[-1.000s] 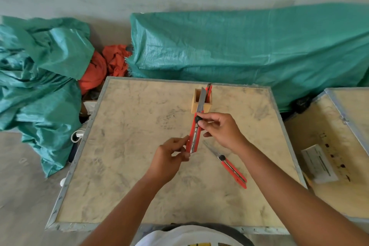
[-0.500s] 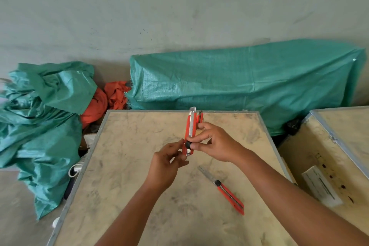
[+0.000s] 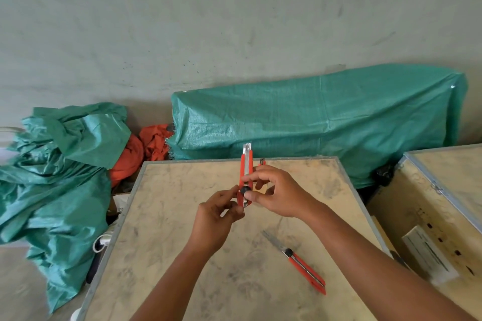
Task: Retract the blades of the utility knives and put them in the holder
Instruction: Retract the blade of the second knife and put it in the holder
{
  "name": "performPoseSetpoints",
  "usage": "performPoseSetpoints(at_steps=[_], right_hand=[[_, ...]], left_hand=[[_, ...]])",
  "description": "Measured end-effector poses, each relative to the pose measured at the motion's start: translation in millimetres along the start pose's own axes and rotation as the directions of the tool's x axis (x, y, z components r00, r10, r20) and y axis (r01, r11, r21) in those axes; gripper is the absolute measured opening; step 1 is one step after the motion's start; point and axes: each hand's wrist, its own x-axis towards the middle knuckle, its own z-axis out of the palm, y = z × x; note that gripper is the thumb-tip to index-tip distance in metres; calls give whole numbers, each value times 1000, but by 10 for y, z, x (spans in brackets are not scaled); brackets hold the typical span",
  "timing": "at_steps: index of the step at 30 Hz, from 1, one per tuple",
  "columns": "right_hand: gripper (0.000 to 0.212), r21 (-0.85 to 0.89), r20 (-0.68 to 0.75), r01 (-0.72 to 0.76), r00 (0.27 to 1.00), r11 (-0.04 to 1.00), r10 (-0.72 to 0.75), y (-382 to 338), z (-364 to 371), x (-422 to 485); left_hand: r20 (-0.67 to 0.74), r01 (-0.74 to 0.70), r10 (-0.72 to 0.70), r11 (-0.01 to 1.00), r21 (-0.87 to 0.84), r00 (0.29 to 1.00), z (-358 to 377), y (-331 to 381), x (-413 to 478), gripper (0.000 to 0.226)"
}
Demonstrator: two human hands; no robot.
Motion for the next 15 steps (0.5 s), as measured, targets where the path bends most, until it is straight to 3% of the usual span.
performPoseSetpoints(at_steps=[4, 7, 12, 15], right_hand=[[16, 26, -76, 1, 997, 1000, 1, 18, 17, 9], [22, 11, -136, -12, 991, 1000, 13, 16, 10, 14], [29, 58, -67, -29, 997, 998, 32, 85, -72, 1], [21, 53, -88, -39, 995, 998, 44, 151, -121, -1]], left_hand=[[19, -13, 13, 1000, 26, 1000, 11, 15, 30, 46], [19, -14, 14, 1000, 12, 1000, 34, 27, 63, 49], [24, -13, 12, 1000, 20, 1000, 74, -1, 139, 50], [28, -13, 13, 999, 35, 1000, 141, -25, 182, 51]])
